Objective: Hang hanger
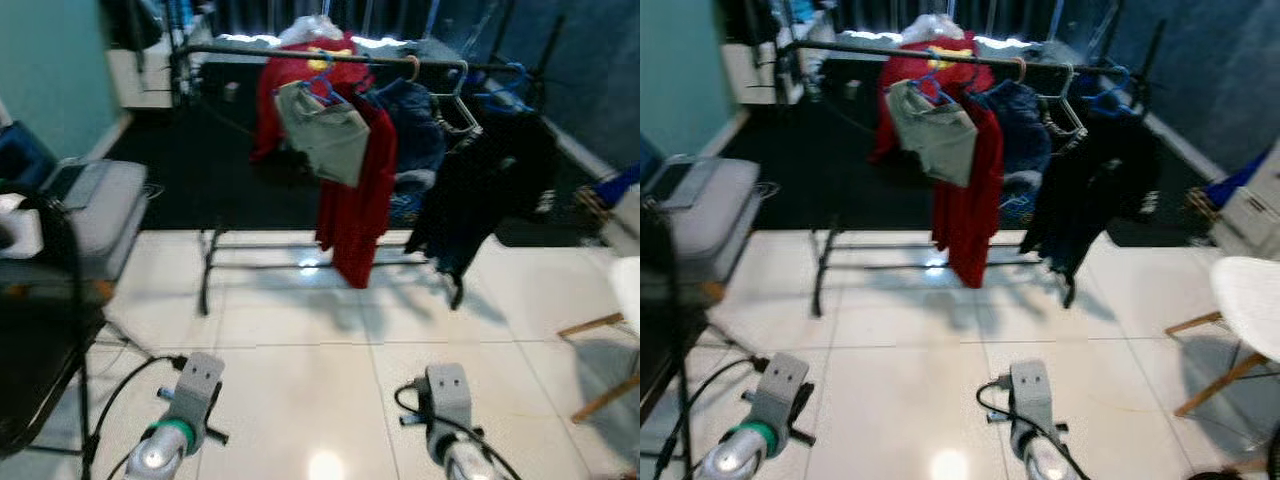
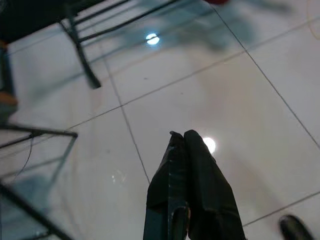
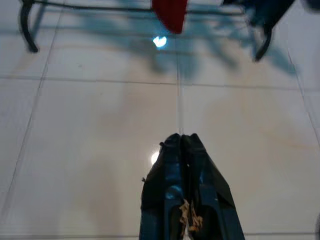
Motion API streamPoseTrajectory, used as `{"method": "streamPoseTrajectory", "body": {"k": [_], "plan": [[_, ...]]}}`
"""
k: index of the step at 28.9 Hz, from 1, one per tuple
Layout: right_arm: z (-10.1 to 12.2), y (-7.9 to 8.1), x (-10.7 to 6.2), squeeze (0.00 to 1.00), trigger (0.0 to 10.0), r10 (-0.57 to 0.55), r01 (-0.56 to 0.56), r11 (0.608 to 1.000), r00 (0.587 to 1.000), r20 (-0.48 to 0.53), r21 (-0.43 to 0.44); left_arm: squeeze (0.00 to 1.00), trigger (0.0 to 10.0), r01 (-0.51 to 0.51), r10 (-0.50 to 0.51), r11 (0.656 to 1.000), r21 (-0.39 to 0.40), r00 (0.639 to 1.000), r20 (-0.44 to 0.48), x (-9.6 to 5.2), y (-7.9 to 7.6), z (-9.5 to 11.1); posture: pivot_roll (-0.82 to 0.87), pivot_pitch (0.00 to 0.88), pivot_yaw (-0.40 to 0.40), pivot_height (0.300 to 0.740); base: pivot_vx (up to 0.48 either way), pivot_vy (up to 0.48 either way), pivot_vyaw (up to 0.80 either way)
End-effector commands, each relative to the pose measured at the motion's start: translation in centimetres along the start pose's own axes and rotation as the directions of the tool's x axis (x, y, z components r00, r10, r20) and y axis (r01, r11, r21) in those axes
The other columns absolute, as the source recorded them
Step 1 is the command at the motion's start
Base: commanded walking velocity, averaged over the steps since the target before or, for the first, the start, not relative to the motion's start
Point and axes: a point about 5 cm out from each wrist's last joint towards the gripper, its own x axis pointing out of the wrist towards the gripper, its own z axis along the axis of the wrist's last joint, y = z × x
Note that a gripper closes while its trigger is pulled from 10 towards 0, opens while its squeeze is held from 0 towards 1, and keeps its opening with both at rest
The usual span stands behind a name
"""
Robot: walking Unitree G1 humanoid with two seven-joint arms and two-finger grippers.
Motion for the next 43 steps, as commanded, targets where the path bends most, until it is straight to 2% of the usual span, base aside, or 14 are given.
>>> {"method": "streamPoseTrajectory", "body": {"k": [1,12,23,36,43], "plan": [[-0.29,-0.36,-0.12,0.0,10.0,-0.014,0.014,1.0,1.0,-0.013,0.004,0.0,10.0,0.004,-0.004,1.0,0.004,1.0,-0.012,-0.08,-0.18,-0.27,-0.09,0.041,0.062,0.74,0.465,0.0,-0.42],[-0.11,-0.24,-0.04,0.0,10.0,-0.006,0.006,1.0,1.0,-0.005,-0.017,0.0,10.0,-0.068,0.067,0.997,-0.019,0.997,-0.032,-0.05,0.68,-0.38,-0.09,0.041,0.063,0.74,0.474,0.0,-0.04],[-0.25,-0.24,-0.09,0.0,10.0,0.001,-0.001,1.0,1.0,-0.012,-0.016,0.0,10.0,-0.064,0.064,0.998,-0.015,0.998,-0.03,-0.08,0.48,-0.44,-0.09,0.039,0.058,0.74,0.477,0.0,0.0],[-0.44,-0.25,-0.15,0.0,10.0,0.001,-0.001,1.0,1.0,-0.022,-0.016,0.0,10.0,-0.06,0.059,0.998,-0.01,0.998,-0.028,-0.09,0.31,-0.45,-0.09,0.036,0.058,0.74,0.477,0.0,-0.68],[-0.13,-0.14,-0.06,0.0,10.0,0.007,-0.008,0.999,1.0,-0.006,-0.047,0.0,10.0,-0.084,0.083,0.996,-0.022,0.996,-0.04,-0.14,0.58,-0.59,-0.09,0.04,0.059,0.74,0.408,0.0,0.0]]}}
